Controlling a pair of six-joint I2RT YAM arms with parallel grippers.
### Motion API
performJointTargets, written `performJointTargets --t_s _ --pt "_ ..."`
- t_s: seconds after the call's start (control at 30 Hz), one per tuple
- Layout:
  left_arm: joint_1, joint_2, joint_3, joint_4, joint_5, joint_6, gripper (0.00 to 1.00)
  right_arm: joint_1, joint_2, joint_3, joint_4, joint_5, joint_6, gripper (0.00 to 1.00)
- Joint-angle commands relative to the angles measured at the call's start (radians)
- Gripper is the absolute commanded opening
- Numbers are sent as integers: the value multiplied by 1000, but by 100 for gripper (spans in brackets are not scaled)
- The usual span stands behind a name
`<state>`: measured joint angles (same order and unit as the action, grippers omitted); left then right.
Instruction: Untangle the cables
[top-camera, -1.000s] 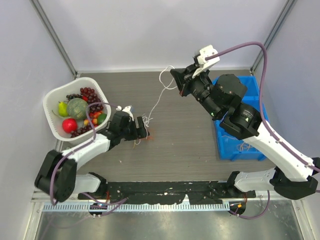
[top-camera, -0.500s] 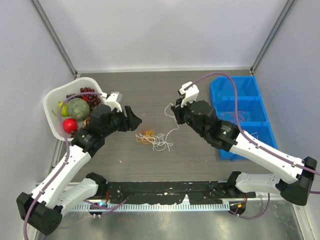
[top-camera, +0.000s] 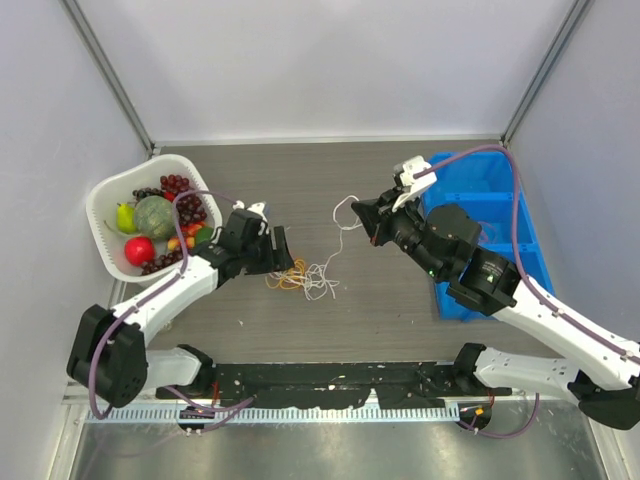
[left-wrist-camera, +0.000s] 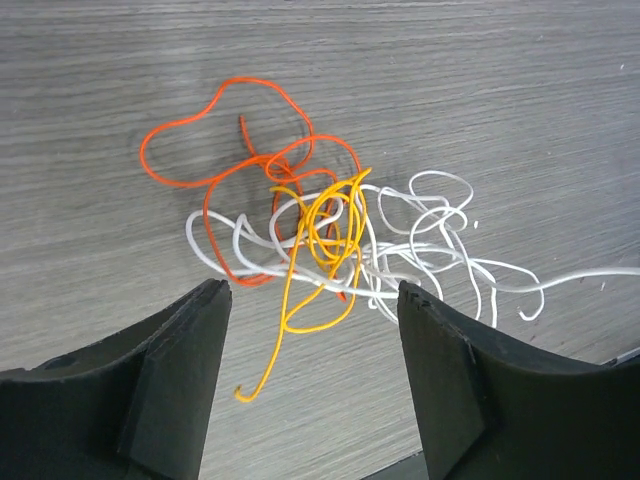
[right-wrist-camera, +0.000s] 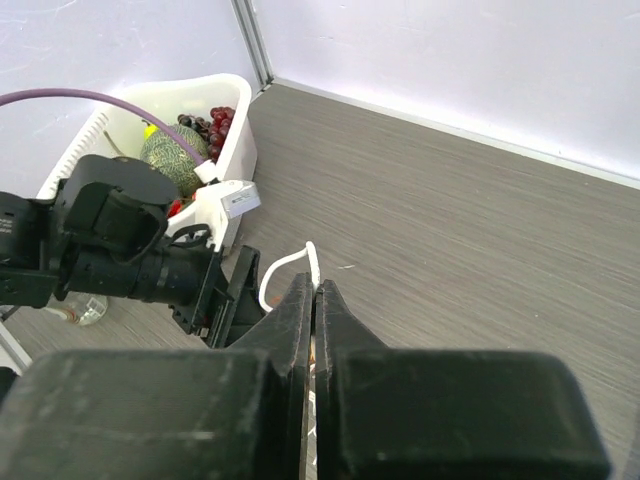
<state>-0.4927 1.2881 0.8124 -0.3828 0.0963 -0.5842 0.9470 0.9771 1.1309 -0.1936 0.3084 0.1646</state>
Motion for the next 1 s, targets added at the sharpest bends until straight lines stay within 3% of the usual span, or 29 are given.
performJointTargets --t_s 0.0,0.17,0.4,0.57,0.63,0.7,0.77,0.83,0.9,0.93,0.97 --pt "-20 -122 -60 35 -69 -78 73 -1 -15 -8 39 -3 9 1" --pt "-23 -142 -125 48 -37 -131 75 -1 -2 -28 40 -15 15 1" --pt "-24 -102 -125 67 17 -117 59 -1 -3 -39 48 -29 16 1" --pt "-24 -87 -124 79 26 -109 36 -1 -15 -59 59 -31 24 1" --pt "-24 -82 -127 79 43 -108 22 1 -12 -65 59 -31 29 0" --pt "-26 -96 -127 73 59 -98 0 -2 6 -68 60 -22 36 1" --pt "-26 -142 -104 33 62 -83 0 1 34 -69 48 1 49 1" --pt "-26 -223 -56 -14 62 -65 0 1 72 -69 19 18 67 7" --pt "-26 -315 19 -76 28 -63 0 -1 118 -80 -9 66 117 47" --pt "-27 -353 65 -102 1 -71 0 -1 152 -88 -12 83 157 79" --pt "-26 -395 103 -117 -33 -91 0 1 167 -101 -12 71 168 80"
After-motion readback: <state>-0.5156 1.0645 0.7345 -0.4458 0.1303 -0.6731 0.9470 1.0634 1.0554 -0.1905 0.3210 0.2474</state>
